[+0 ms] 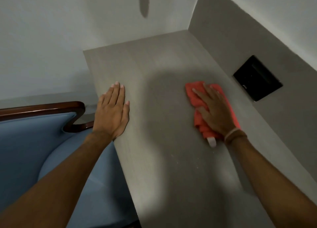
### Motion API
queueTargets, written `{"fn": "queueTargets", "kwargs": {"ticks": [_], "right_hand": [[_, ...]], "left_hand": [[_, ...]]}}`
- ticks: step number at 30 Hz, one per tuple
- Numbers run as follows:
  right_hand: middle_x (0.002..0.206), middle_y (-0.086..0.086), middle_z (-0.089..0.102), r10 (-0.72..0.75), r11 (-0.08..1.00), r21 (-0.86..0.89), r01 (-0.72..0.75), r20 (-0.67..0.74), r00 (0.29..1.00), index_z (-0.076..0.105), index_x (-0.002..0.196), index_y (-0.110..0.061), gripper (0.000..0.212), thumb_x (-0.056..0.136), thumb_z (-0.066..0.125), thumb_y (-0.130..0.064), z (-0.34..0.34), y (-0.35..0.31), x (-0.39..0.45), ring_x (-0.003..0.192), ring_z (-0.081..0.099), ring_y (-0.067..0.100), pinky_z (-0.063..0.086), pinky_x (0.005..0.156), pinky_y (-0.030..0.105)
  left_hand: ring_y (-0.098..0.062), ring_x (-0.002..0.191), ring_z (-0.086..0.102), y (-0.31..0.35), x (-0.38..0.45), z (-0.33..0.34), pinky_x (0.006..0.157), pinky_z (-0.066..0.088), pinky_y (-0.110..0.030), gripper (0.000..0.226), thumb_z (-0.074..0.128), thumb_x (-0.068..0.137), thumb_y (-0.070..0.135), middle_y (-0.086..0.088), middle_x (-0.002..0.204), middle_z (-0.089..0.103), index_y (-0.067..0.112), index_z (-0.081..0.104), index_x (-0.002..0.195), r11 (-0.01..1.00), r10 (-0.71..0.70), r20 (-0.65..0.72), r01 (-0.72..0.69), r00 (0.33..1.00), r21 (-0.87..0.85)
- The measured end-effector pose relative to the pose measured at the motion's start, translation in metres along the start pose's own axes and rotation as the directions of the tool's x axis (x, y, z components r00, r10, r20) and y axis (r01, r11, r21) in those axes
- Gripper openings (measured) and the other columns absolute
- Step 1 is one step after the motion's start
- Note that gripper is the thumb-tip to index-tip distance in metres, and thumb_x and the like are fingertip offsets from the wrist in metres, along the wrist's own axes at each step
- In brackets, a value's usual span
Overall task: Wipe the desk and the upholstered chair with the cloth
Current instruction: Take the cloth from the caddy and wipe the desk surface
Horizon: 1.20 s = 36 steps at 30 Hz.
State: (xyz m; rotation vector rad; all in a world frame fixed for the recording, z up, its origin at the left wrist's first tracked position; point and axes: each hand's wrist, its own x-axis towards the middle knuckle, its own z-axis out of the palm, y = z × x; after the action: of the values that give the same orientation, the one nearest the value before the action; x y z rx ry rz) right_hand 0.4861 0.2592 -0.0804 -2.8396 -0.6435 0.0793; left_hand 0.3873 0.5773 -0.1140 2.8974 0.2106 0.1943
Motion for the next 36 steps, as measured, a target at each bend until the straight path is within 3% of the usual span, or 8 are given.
{"fn": "queueTargets", "kwargs": {"ticks": [7, 12, 16, 19, 21, 23, 31, 36], "right_hand": [[0.142, 0.016, 0.063, -0.169, 0.836, 0.529, 0.144, -0.001, 0.986, 0.072, 0.121, 0.0, 0.041, 0.091, 0.047, 0.011, 0.005, -0.099, 0.015, 0.139, 0.053, 0.025, 0.025, 0.126, 0.032], [0.072, -0.011, 0.076, 0.17, 0.331, 0.935, -0.128, 0.075, 0.983, 0.078, 0.071, 0.001, 0.03, 0.081, 0.05, 0.006, -0.007, -0.096, -0.065, 0.069, 0.068, -0.005, 0.056, 0.078, 0.015], [0.059, -0.014, 0.074, 0.587, 0.048, 0.998, -0.042, 0.006, 0.809, 0.077, 0.059, -0.016, 0.039, 0.074, 0.045, -0.001, -0.048, -0.024, -0.114, 0.058, 0.069, -0.003, 0.055, 0.061, 0.01], [0.086, 0.001, 0.079, 0.681, 0.229, 0.96, -0.163, -0.039, 0.731, 0.083, 0.092, -0.022, 0.025, 0.084, 0.06, -0.016, -0.054, 0.017, -0.115, 0.077, 0.07, 0.018, 0.059, 0.092, 0.04], [0.128, 0.011, 0.073, 0.511, 0.625, 0.709, -0.327, -0.055, 0.858, 0.068, 0.132, -0.029, 0.036, 0.098, 0.058, -0.025, -0.037, 0.024, -0.101, 0.109, 0.068, 0.024, 0.047, 0.11, 0.046], [0.163, 0.009, 0.039, 0.266, 0.91, 0.345, -0.229, -0.061, 0.962, 0.042, 0.154, -0.025, 0.05, 0.105, 0.04, -0.014, -0.02, 0.005, -0.081, 0.152, 0.035, 0.024, 0.021, 0.128, 0.041], [0.169, 0.012, 0.024, -0.2, 0.966, 0.168, 0.198, -0.004, 0.98, 0.034, 0.157, -0.015, 0.069, 0.091, 0.05, -0.025, 0.041, -0.147, -0.119, 0.157, 0.023, 0.027, 0.029, 0.122, 0.043], [0.159, 0.007, 0.045, -0.058, 0.912, 0.402, 0.085, -0.08, 0.995, 0.054, 0.146, -0.013, 0.054, 0.093, 0.044, -0.011, 0.037, -0.117, -0.212, 0.15, 0.039, 0.02, 0.036, 0.122, 0.039]], "left_hand": [[-0.034, 0.153, 0.022, 0.002, 0.0, -0.001, 0.123, 0.019, -0.051, 0.064, 0.022, 0.102, 0.035, -0.02, 0.165, 0.022, 0.001, 0.024, 0.157, 0.999, 0.018, 0.013, -0.018, 1.0, -0.033], [-0.037, 0.153, 0.02, 0.008, -0.014, -0.009, 0.123, 0.02, -0.052, 0.067, 0.017, 0.102, 0.037, -0.023, 0.165, 0.019, -0.001, 0.021, 0.157, 1.0, 0.026, 0.069, -0.026, 0.997, -0.002], [-0.038, 0.151, 0.026, 0.02, -0.042, -0.01, 0.12, 0.026, -0.054, 0.067, 0.017, 0.102, 0.037, -0.024, 0.163, 0.024, -0.002, 0.025, 0.156, 0.996, 0.077, 0.07, -0.08, 0.995, 0.038], [-0.037, 0.151, 0.027, 0.023, -0.045, -0.009, 0.119, 0.028, -0.054, 0.068, 0.015, 0.101, 0.038, -0.023, 0.163, 0.026, -0.002, 0.027, 0.155, 0.997, 0.077, 0.058, -0.079, 0.995, 0.027], [-0.037, 0.151, 0.027, 0.021, -0.043, -0.007, 0.119, 0.028, -0.054, 0.066, 0.017, 0.102, 0.036, -0.023, 0.163, 0.027, -0.002, 0.028, 0.155, 0.997, 0.069, 0.039, -0.07, 0.997, 0.02], [-0.037, 0.15, 0.029, 0.02, -0.042, -0.004, 0.119, 0.028, -0.053, 0.063, 0.02, 0.103, 0.034, -0.023, 0.162, 0.029, -0.002, 0.029, 0.155, 0.997, 0.069, 0.028, -0.07, 0.997, 0.021], [-0.038, 0.15, 0.029, 0.017, -0.037, -0.003, 0.118, 0.028, -0.054, 0.062, 0.024, 0.103, 0.031, -0.024, 0.162, 0.029, -0.003, 0.029, 0.154, 0.994, 0.104, 0.007, -0.104, 0.995, 0.03], [-0.039, 0.149, 0.031, 0.017, -0.038, -0.004, 0.117, 0.029, -0.054, 0.061, 0.022, 0.103, 0.031, -0.025, 0.161, 0.031, -0.004, 0.03, 0.154, 0.993, 0.109, 0.003, -0.109, 0.994, 0.039]]}}
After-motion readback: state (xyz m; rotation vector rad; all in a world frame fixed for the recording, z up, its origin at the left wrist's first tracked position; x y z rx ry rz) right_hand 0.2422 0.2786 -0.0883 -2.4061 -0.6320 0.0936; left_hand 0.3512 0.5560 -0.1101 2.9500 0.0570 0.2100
